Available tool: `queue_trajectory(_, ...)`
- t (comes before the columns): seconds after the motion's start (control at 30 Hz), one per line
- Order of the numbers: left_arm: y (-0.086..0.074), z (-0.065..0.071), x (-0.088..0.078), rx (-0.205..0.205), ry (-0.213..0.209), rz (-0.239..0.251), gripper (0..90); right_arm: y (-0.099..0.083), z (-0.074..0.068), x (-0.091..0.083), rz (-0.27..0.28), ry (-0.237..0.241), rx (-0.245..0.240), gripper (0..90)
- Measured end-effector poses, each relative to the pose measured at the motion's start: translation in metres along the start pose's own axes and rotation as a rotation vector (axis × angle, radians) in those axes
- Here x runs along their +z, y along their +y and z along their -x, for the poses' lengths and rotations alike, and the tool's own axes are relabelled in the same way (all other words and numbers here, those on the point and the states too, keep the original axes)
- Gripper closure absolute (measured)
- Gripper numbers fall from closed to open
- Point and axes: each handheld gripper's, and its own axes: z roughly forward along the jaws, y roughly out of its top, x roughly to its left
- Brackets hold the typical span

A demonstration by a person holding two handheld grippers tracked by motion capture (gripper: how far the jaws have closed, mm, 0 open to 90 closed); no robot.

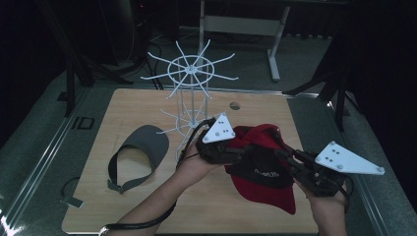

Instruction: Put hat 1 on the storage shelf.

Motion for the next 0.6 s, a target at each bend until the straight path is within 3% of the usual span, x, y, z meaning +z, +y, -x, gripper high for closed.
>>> queue_trajectory(0.07, 0.001, 0.001, 0.000, -0.010, 0.029, 0.005, 74.3, -0.001, 0.000, 0.001, -0.003, 0.003, 0.002, 83.5)
queue_trajectory(0.13, 0.002, 0.001, 0.001, -0.015, 0.036, 0.008, 81.4, -0.002, 0.001, 0.001, -0.005, -0.001, 0.003, 83.5)
queue_trajectory(0.47, 0.010, 0.010, 0.004, 0.042, 0.079, -0.030, 84.0, -0.010, 0.005, -0.003, 0.005, -0.020, 0.028, 83.0)
queue_trajectory(0.6, 0.011, 0.010, 0.004, 0.035, 0.093, -0.036, 84.2, -0.013, 0.005, -0.003, -0.004, -0.013, 0.027, 81.2)
